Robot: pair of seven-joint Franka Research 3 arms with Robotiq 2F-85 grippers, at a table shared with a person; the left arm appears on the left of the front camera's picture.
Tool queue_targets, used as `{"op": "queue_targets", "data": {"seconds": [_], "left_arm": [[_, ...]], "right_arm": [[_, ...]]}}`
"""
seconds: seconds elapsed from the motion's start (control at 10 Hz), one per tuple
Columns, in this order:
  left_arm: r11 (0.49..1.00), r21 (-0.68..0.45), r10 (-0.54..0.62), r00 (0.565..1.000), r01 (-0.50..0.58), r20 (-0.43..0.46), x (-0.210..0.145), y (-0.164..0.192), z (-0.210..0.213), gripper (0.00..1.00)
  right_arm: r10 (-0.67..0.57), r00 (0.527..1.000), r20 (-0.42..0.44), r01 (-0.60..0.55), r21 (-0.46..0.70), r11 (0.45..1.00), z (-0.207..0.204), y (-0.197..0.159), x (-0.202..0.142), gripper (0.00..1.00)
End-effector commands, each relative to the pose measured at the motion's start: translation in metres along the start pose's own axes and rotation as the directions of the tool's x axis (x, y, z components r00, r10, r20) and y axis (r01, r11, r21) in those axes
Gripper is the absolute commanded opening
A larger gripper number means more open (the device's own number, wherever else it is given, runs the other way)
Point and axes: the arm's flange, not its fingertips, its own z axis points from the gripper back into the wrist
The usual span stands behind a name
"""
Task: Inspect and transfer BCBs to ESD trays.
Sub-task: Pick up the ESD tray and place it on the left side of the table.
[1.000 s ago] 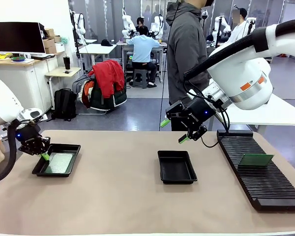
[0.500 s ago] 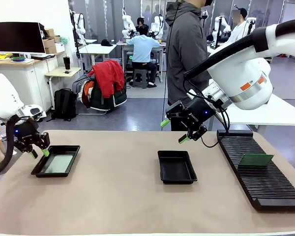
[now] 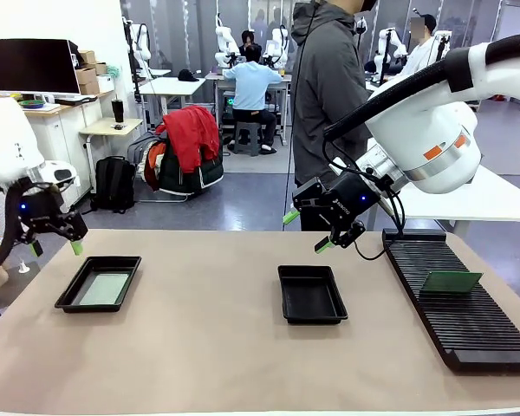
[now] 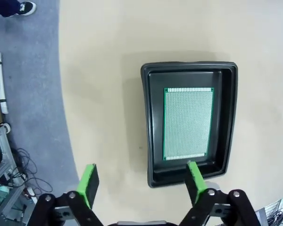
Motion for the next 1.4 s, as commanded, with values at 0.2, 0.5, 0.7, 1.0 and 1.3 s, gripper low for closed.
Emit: {"op": "queue_targets", "data": {"seconds": [0.2,0.5,0.7,1.0,1.3], "left_arm": [[0.997,0.075,-0.006,1.000,0.005,0.010,-0.017,-0.020,0.057,1.00],[0.996,0.089,-0.003,1.000,0.001,0.021,-0.022,-0.028,0.085,1.00],[0.995,0.101,0.011,1.000,-0.013,0.016,-0.023,-0.032,0.091,1.00],[0.998,0.059,-0.020,0.999,0.018,0.039,-0.022,-0.025,0.087,1.00],[0.998,0.059,-0.020,0.999,0.018,0.039,-0.022,-0.025,0.087,1.00]], "right_arm": [[-0.007,1.000,0.001,0.007,-0.015,1.000,0.001,0.001,0.001,1.00],[-0.007,1.000,0.001,0.007,-0.015,1.000,0.001,0.001,0.001,1.00],[-0.007,1.000,0.001,0.007,-0.015,1.000,0.001,0.001,0.001,1.00],[-0.007,1.000,0.001,0.007,-0.015,1.000,0.001,0.001,0.001,1.00],[-0.007,1.000,0.001,0.007,-0.015,1.000,0.001,0.001,0.001,1.00]]}}
